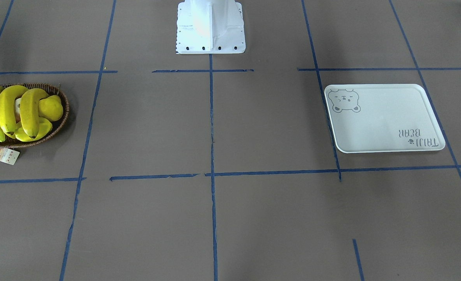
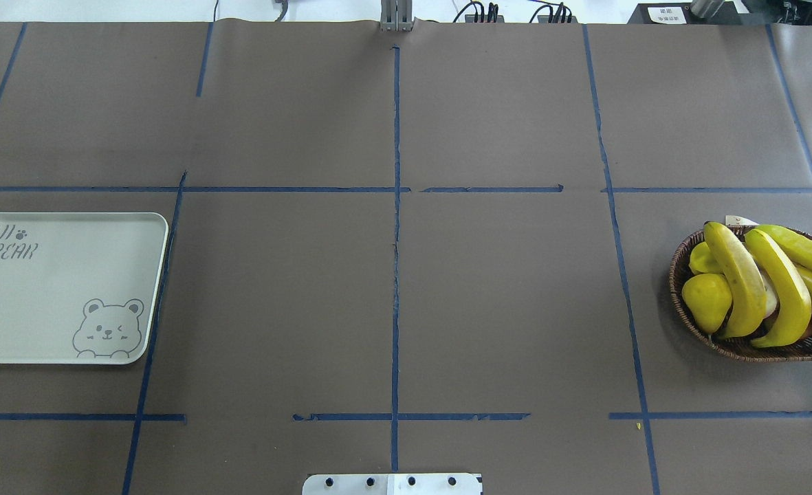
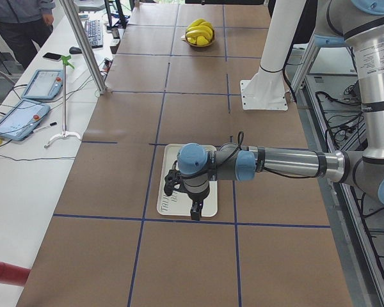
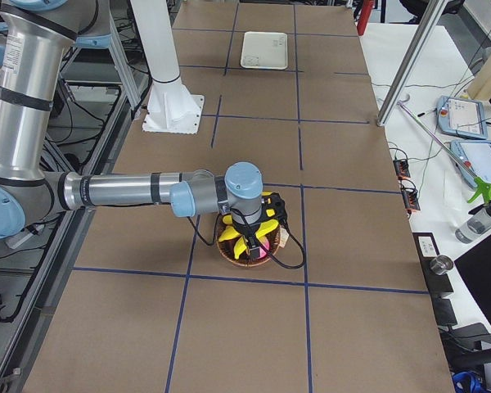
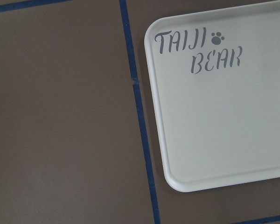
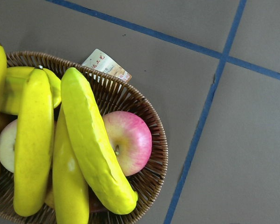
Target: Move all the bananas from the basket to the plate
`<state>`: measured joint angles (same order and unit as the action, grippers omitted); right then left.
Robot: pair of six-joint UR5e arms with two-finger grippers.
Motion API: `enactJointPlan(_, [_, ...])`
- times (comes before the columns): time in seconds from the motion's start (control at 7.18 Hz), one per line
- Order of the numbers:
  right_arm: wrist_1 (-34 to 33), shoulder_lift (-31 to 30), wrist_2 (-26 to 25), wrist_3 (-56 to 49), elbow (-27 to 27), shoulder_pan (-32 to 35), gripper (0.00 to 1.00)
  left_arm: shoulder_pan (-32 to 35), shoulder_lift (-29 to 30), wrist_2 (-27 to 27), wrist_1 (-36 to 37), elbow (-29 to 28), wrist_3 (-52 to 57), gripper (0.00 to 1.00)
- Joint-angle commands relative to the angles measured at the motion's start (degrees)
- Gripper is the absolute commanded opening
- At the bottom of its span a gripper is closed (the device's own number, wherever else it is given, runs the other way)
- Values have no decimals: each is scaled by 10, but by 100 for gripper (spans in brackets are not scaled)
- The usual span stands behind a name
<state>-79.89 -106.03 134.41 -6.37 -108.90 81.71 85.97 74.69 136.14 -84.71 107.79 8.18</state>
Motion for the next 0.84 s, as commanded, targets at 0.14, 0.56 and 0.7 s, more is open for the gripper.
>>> enactJointPlan(0.14, [242,-24,-17,-32,73,-71,99,0,0,0,0,-2,0,100])
enactJointPlan(0.56, [298,-30,-35,-36,102,-123,99,0,0,0,0,-6,0,100])
enactJointPlan(0.7, [298,-30,-35,-34,102,-130,96,0,0,0,0,-6,0,100])
